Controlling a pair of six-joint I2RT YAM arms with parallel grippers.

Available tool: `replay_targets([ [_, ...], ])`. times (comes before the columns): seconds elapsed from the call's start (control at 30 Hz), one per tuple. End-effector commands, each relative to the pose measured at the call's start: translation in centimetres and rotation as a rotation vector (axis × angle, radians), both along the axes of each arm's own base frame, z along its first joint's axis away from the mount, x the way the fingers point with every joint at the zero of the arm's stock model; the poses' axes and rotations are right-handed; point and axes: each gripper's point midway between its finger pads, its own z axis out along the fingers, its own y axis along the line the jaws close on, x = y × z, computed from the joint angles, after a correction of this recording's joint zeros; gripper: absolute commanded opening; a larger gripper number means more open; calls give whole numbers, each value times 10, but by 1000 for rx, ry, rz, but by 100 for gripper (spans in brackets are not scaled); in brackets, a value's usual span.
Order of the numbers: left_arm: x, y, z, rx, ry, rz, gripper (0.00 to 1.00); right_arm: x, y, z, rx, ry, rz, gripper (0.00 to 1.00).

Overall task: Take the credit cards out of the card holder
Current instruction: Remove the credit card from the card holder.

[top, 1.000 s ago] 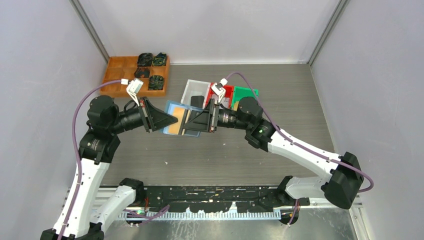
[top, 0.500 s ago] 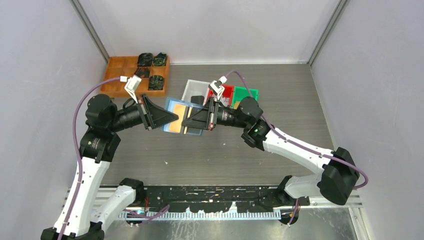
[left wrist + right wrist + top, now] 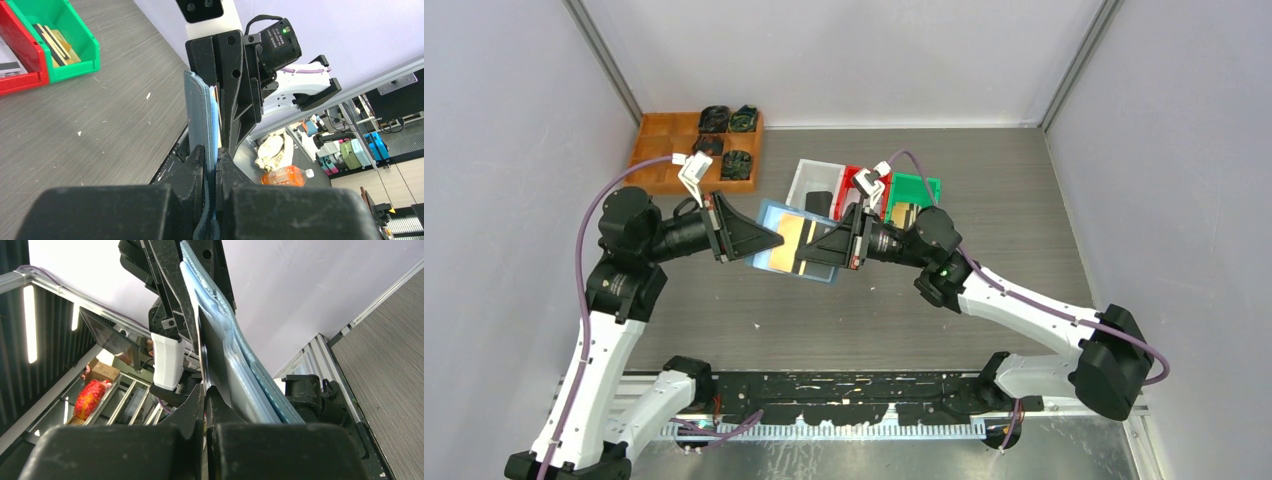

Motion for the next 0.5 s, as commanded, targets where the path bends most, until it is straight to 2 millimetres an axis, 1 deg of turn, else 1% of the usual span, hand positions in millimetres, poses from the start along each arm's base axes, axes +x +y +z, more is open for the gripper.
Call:
replay_targets([
  [0.0, -12, 1, 24, -31, -82, -31, 6, -6, -15, 33, 105, -62, -24, 1],
  [0.07, -12, 0, 24, -36, -74, -35, 8, -5, -14, 33, 106, -61, -24, 1],
  [0.13, -13, 0, 25, -40, -74, -39, 8, -4, -13, 34, 111, -59, -25, 1],
  [0.23, -14, 0, 26, -41, -82, -37, 4, -4, -13, 35, 113, -59, -18, 1],
  [0.33, -13, 2, 28, -26, -110, -27, 1, -5, -14, 31, 95, -62, -24, 1],
  [0.4, -11, 4, 26, 7, -152, -9, 0, -2, -18, 24, 49, -62, -48, 1],
  [0.43, -8, 6, 23, 33, -162, 8, 0, 1, -25, 24, 35, -71, -72, 1],
  [0.47, -7, 9, 23, 55, -187, 27, 0, 4, -30, 19, 6, -64, -92, 1],
])
